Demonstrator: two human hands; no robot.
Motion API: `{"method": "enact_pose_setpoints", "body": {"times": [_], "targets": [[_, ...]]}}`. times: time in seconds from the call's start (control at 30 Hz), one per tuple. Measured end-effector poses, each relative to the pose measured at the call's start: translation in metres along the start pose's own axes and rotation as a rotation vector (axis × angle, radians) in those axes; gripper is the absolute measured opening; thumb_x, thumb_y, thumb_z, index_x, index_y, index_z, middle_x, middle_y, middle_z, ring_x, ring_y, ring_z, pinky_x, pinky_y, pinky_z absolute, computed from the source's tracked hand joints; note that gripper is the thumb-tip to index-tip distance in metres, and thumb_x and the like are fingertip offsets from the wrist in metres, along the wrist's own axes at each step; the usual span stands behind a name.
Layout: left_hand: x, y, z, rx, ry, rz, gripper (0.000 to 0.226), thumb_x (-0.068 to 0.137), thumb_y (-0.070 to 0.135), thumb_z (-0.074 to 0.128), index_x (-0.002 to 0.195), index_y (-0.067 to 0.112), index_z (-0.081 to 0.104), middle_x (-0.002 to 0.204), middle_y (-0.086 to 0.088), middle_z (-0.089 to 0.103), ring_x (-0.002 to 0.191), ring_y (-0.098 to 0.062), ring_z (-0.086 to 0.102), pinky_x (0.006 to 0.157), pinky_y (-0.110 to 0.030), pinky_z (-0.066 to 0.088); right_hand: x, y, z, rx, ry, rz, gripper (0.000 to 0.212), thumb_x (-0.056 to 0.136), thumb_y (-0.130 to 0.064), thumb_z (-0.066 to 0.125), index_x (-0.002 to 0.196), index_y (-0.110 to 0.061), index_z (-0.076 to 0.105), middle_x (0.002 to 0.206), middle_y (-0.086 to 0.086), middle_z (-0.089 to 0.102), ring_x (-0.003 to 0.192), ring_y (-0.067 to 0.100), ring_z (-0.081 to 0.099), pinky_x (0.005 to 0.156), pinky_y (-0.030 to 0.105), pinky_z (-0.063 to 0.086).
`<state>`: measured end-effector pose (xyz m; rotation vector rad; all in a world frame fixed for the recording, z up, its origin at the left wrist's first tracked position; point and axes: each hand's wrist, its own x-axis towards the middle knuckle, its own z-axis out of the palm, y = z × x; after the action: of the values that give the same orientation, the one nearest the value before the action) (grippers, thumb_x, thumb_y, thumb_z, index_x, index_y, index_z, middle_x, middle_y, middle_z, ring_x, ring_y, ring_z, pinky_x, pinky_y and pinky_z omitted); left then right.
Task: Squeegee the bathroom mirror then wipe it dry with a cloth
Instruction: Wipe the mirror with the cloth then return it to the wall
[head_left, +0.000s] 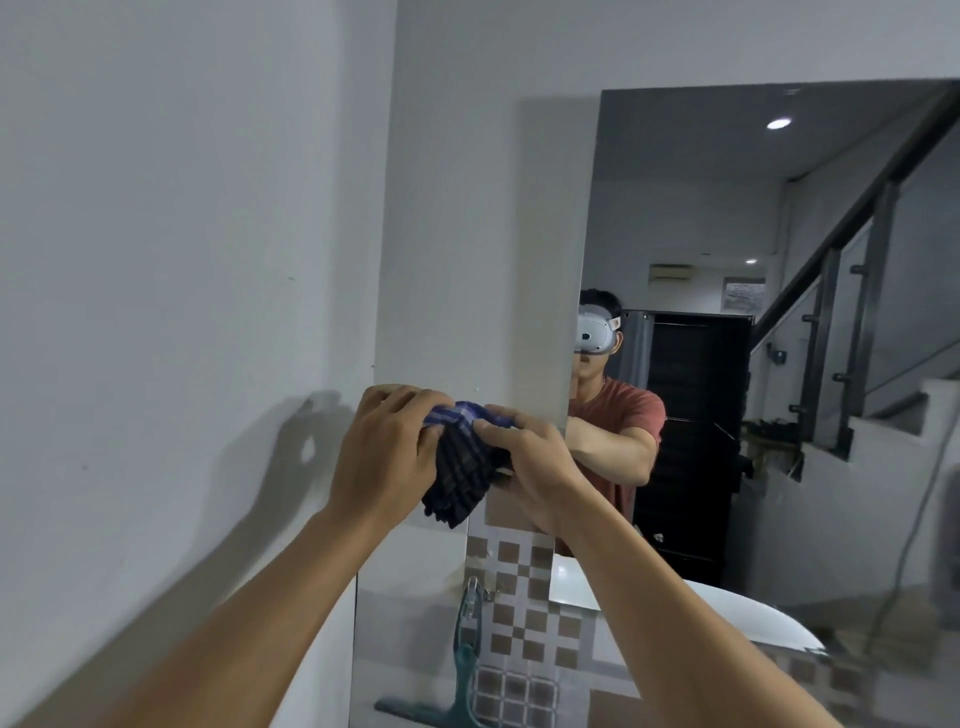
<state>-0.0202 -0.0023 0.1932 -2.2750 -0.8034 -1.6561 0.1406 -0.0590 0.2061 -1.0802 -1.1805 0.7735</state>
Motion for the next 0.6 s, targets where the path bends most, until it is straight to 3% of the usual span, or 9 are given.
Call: {"method": "enact_pose_setpoints", "body": {"times": [0.1,0.2,0.27,0.33,0.4,0.47,0.53,0.6], "targets": [[0.004,0.011,0.0,-0.194,-0.128,-0.066,0.025,0.089,0.009,0.063,0.111,0.021,0.063,0.111,0.003,0.06,0.095,-0.014,0.058,0.08,-0.024,0.049,-0.009,-0.009,-0.017,0.018,0.024,-0.056,0.016,0.097,-0.004,0.062,0.111,-0.003,0.069,0.092,0.012,0.076,0.079,0.02,0.075,0.067,0.028,0.058],[0.011,0.028,0.001,-0.328,-0.27,-0.202,0.045,0.088,0.013,0.067,0.128,0.026,0.053,0.124,0.003,0.05,0.103,-0.011,0.056,0.083,-0.018,0.048,-0.018,-0.018,-0.035,-0.054,0.029,-0.136,0.018,0.096,-0.001,0.061,0.112,-0.004,0.069,0.097,0.014,0.076,0.084,0.023,0.074,0.071,0.027,0.057],[0.019,0.041,0.002,-0.437,-0.375,-0.314,0.061,0.087,0.017,0.069,0.142,0.027,0.044,0.135,0.002,0.05,0.118,-0.017,0.053,0.097,-0.027,0.046,-0.029,-0.027,-0.046,-0.155,0.03,-0.186,0.016,0.096,0.001,0.06,0.105,-0.008,0.071,0.088,0.005,0.077,0.078,0.014,0.074,0.068,0.021,0.057],[0.028,0.052,0.002,-0.592,-0.483,-0.41,0.063,0.09,0.028,0.069,0.147,0.028,0.041,0.137,0.002,0.054,0.124,-0.021,0.053,0.107,-0.041,0.045,-0.04,-0.035,-0.057,-0.227,0.035,-0.228,0.021,0.094,0.004,0.061,0.1,-0.013,0.072,0.081,-0.002,0.076,0.075,0.008,0.073,0.067,0.019,0.057],[0.034,0.06,0.002,-0.651,-0.547,-0.417,0.049,0.093,0.035,0.067,0.139,0.027,0.053,0.125,0.002,0.063,0.115,-0.021,0.06,0.102,-0.041,0.05,-0.05,-0.044,-0.069,-0.278,0.059,-0.255,0.022,0.093,0.005,0.062,0.104,-0.012,0.073,0.086,-0.005,0.074,0.078,0.004,0.073,0.07,0.019,0.058],[0.04,0.067,0.003,-0.602,-0.548,-0.348,0.023,0.093,0.026,0.068,0.116,0.022,0.07,0.103,-0.001,0.072,0.097,-0.021,0.067,0.09,-0.038,0.056,-0.059,-0.052,-0.081,-0.325,0.083,-0.274,0.023,0.092,0.001,0.065,0.112,-0.01,0.071,0.099,-0.002,0.071,0.084,0.005,0.073,0.074,0.022,0.059],[0.046,0.076,0.006,-0.571,-0.565,-0.285,0.007,0.091,0.019,0.07,0.097,0.019,0.074,0.09,-0.005,0.073,0.087,-0.023,0.069,0.082,-0.038,0.057,-0.062,-0.055,-0.095,-0.374,0.123,-0.286,0.025,0.091,-0.005,0.07,0.113,-0.017,0.071,0.113,0.007,0.068,0.093,0.016,0.073,0.081,0.031,0.062],[0.055,0.087,0.01,-0.555,-0.601,-0.234,0.003,0.091,0.019,0.07,0.092,0.021,0.072,0.09,-0.004,0.072,0.086,-0.022,0.067,0.078,-0.035,0.056,-0.068,-0.057,-0.105,-0.437,0.196,-0.297,0.025,0.086,-0.019,0.077,0.108,-0.031,0.072,0.121,0.01,0.065,0.1,0.023,0.072,0.082,0.039,0.063]]}}
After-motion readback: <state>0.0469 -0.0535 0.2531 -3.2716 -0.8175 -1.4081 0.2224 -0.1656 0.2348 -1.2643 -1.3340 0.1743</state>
